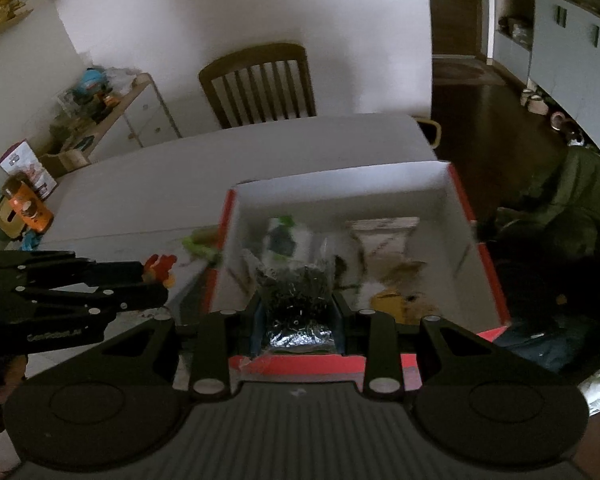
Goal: Organize objects
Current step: 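Carry the orange toy and dark pouch with both grippers over the shoebox, then lower the orange toy and pouch into the shoebox and open both grippers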
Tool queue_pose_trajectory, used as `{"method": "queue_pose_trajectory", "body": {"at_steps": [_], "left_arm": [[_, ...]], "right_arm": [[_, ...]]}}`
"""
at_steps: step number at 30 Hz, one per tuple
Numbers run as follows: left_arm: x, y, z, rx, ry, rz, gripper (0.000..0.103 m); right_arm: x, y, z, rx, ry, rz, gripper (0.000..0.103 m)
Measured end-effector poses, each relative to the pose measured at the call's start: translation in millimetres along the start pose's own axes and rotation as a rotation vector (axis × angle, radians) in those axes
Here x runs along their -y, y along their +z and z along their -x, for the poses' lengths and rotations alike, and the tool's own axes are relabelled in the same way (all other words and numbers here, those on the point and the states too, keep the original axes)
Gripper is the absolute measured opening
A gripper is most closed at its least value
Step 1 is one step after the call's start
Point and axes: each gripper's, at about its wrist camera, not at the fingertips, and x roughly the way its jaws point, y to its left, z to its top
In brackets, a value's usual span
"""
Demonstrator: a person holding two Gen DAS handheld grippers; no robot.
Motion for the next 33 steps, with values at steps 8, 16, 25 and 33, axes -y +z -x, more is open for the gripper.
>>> {"method": "queue_pose_trajectory", "body": {"at_steps": [8,16,25,33], "left_arm": [[24.1,12.6,-28.3,-0.027,0.028,-0.01,0.034],[33.3,38.1,-65.5,-0.063,0.042,0.017,0.034],[38.4,54.3,-122.5,-0.122,0.083,-0.012,0.034],[38.2,56.4,-163.5,-0.175,0.108,-0.028,0.034]], "right_arm": [[43.3,4.0,-4.5,-0.003,-0.024,0.001,0.032],[66.3,14.0,-23.3,-0.003,-0.045,0.024,0.032],[72.5,21.2,-71.4,-0.06,-0.059,0.054,0.032],[71.2,27.6,-113.2,-0.099,-0.072,0.106,0.032]]}}
